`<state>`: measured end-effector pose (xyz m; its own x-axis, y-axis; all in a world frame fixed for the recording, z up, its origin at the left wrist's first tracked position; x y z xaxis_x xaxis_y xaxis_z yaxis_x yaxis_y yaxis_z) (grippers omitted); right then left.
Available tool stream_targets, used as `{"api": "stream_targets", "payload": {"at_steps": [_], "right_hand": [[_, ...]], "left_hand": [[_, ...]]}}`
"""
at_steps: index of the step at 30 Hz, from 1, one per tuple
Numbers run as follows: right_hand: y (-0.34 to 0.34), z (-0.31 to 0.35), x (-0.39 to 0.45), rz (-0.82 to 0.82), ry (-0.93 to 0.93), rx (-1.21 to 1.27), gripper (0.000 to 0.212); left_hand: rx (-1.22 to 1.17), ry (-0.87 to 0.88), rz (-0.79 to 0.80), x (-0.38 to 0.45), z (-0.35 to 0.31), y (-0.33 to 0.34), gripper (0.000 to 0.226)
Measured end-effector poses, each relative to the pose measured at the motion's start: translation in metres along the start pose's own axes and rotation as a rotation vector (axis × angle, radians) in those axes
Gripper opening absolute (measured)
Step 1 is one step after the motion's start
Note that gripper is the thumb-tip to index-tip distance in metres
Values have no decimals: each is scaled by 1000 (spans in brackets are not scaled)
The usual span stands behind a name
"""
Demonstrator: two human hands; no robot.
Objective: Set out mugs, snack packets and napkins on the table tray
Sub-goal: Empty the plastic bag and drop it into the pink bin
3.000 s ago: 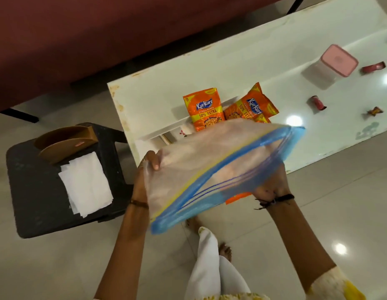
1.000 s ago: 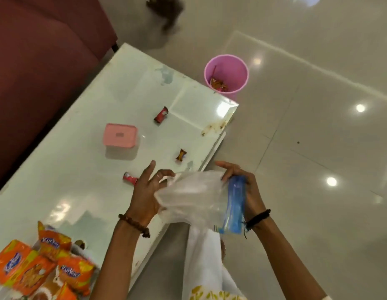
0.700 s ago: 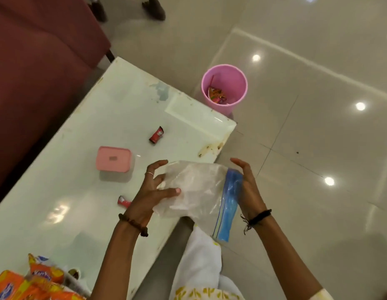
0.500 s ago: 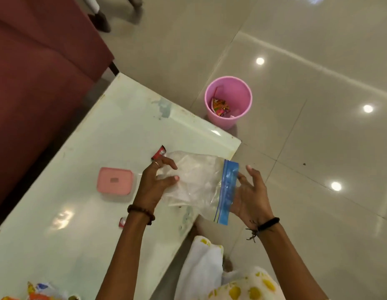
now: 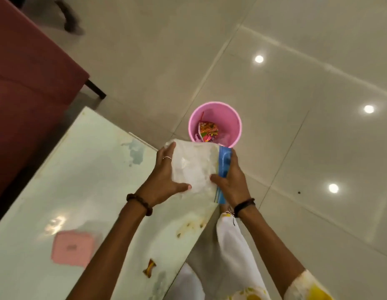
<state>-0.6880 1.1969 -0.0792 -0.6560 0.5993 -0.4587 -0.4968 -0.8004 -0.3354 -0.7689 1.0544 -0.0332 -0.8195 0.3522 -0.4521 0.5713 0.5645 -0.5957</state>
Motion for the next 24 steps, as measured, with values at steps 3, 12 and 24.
{"api": "stream_targets", "payload": {"at_steps": [3,12,24], "right_hand": [[3,4,65,-3,-91,-257,83],[42,-11,200,58,-579,-874,69],[67,-106,275,468,-509,-1425,44]], "left_hand": [[92,-27,127,61,-2,30,119],[360,122,-78,206,10,114,90],[745,-157,258,247,84,183,70]]}}
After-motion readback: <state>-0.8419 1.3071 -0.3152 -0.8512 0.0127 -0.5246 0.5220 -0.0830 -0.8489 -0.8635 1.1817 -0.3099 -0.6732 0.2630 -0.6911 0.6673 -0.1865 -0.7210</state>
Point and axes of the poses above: each hand's wrist, its own x-axis towards the middle knuckle, its own y-axis out of the palm, z = x × y, the point moved 8 cm from there along x, towards the middle knuckle, and after that the axes turned 14 degrees about -z, right-handed, at the moved point
